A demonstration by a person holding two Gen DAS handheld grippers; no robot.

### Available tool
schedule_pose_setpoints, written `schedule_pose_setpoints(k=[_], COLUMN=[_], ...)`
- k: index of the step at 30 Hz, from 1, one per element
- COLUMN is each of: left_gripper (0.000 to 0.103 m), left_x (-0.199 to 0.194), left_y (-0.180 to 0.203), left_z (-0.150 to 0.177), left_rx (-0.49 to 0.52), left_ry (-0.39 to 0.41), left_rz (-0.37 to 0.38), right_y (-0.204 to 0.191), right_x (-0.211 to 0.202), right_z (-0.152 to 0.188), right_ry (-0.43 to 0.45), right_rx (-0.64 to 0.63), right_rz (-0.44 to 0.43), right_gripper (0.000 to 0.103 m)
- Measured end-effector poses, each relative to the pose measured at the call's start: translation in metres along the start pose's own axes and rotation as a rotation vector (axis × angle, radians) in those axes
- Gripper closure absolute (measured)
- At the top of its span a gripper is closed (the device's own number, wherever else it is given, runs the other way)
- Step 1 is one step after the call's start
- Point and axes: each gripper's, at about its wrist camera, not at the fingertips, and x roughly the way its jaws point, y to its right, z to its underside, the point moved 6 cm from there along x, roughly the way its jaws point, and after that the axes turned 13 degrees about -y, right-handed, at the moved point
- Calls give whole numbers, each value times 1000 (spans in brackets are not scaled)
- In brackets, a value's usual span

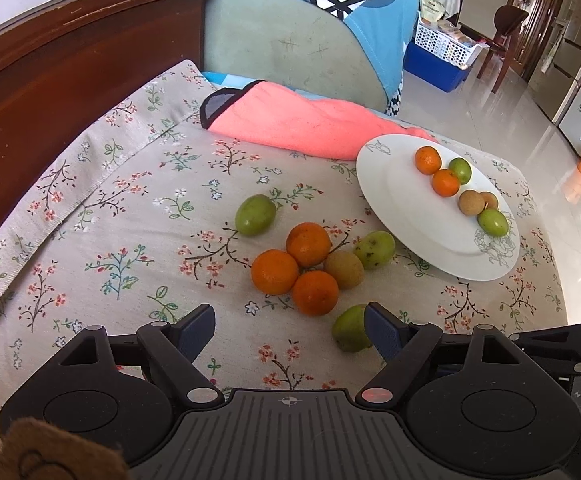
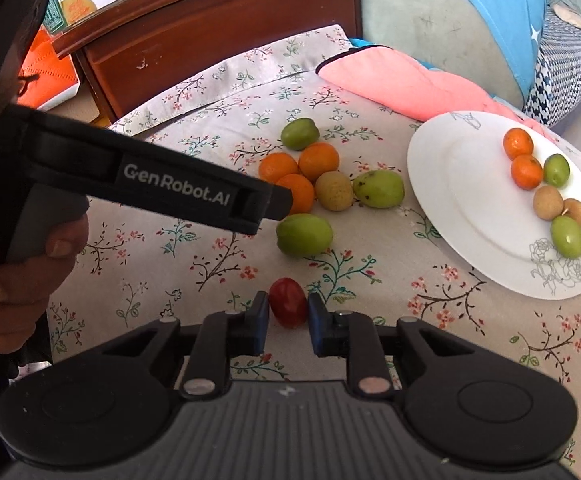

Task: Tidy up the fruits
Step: 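Close the right tool on the red tomato while the left tool grasps the green oval fruit, then carry the tomato and green fruit onto the plate and open both tools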

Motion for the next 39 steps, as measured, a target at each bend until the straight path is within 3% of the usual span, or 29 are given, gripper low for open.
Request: schedule_pose_setpoints(k=[11, 19, 23, 27, 29, 39], left_gripper=[23, 34, 43, 68, 73, 74], left_x=[13, 26, 27, 25, 25, 14], left_y=[23, 31, 33, 36, 37, 45], left_z=[6, 8, 7, 7, 8, 9], left_rx=[16, 15, 30, 41, 40, 64], left_ry=[-20, -21, -1, 11, 12, 37], left_rz=[15, -12, -25, -13, -5, 19], right_y=[48, 59, 63, 66, 67, 67], right_x=[-21, -25, -26, -25, -26, -28], right_z=[13, 14, 13, 12, 11, 9], right_ry=[21, 28, 27, 26, 28, 40], right_rx=[158, 213, 245, 271, 275, 282], right_rz=[64, 61, 50, 36, 33, 27], right_gripper=[82, 82, 82, 82, 82, 82])
